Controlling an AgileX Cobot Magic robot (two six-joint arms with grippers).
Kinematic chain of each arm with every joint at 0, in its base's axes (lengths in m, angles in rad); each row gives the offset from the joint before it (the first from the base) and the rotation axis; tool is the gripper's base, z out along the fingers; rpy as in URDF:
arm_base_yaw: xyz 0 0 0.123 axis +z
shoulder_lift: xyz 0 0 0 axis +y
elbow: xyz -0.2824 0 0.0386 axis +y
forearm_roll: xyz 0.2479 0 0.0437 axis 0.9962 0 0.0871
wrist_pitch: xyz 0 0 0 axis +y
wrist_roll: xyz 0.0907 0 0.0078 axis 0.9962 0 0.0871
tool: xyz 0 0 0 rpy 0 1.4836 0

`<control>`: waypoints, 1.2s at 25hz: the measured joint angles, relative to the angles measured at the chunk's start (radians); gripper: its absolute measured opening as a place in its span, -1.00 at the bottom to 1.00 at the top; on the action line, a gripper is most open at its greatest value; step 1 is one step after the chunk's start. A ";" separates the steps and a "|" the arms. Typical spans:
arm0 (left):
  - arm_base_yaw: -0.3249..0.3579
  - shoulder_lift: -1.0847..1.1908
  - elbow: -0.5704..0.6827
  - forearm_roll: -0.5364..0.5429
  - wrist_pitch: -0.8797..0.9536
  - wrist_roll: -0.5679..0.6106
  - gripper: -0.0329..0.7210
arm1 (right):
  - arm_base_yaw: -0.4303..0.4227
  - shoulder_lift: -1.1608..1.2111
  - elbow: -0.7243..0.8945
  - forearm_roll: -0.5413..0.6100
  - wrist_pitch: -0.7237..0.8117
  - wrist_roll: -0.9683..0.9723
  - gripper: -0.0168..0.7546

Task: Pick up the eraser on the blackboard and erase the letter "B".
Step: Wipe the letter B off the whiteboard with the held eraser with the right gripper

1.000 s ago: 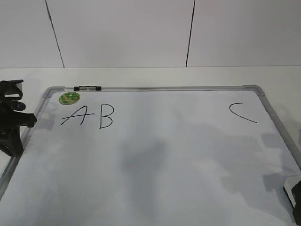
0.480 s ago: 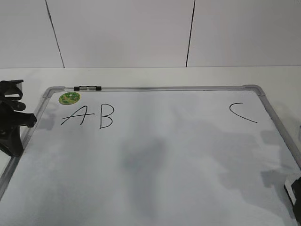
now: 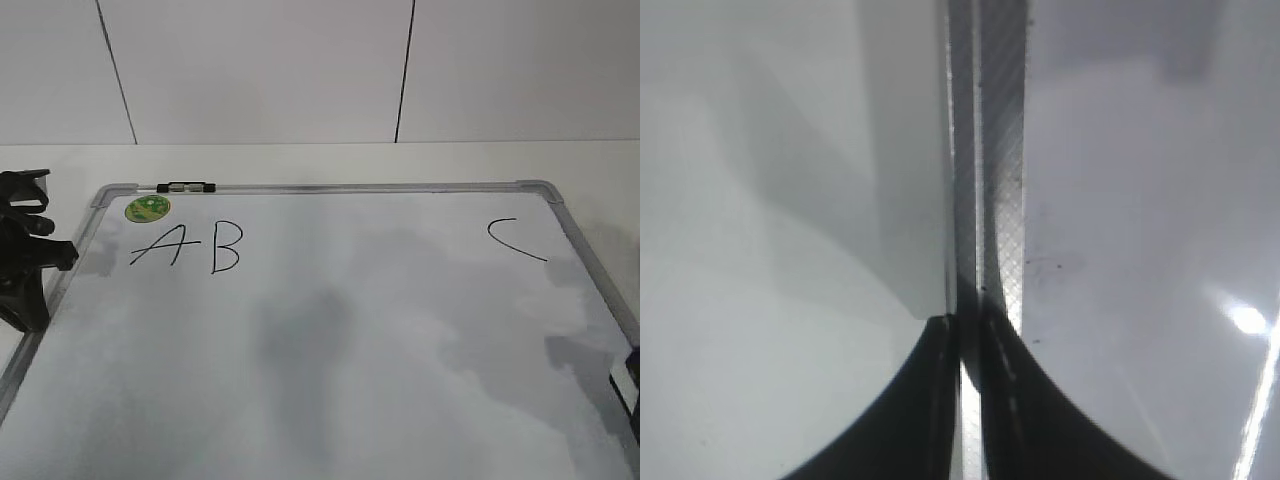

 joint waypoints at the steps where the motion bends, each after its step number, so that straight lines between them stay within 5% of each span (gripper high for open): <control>1: 0.000 0.000 0.000 0.000 0.000 0.000 -0.81 | 0.000 0.000 -0.020 0.003 0.012 0.000 0.52; 10: 0.000 0.000 0.000 -0.002 0.000 0.000 -0.80 | 0.013 0.053 -0.213 0.092 0.075 -0.018 0.52; 15: 0.000 0.000 0.000 -0.002 0.000 0.000 -0.80 | 0.118 0.155 -0.340 0.101 0.104 -0.022 0.52; 30: 0.000 0.000 0.000 -0.004 0.002 0.000 -0.80 | 0.372 0.710 -1.115 -0.001 0.195 0.037 0.51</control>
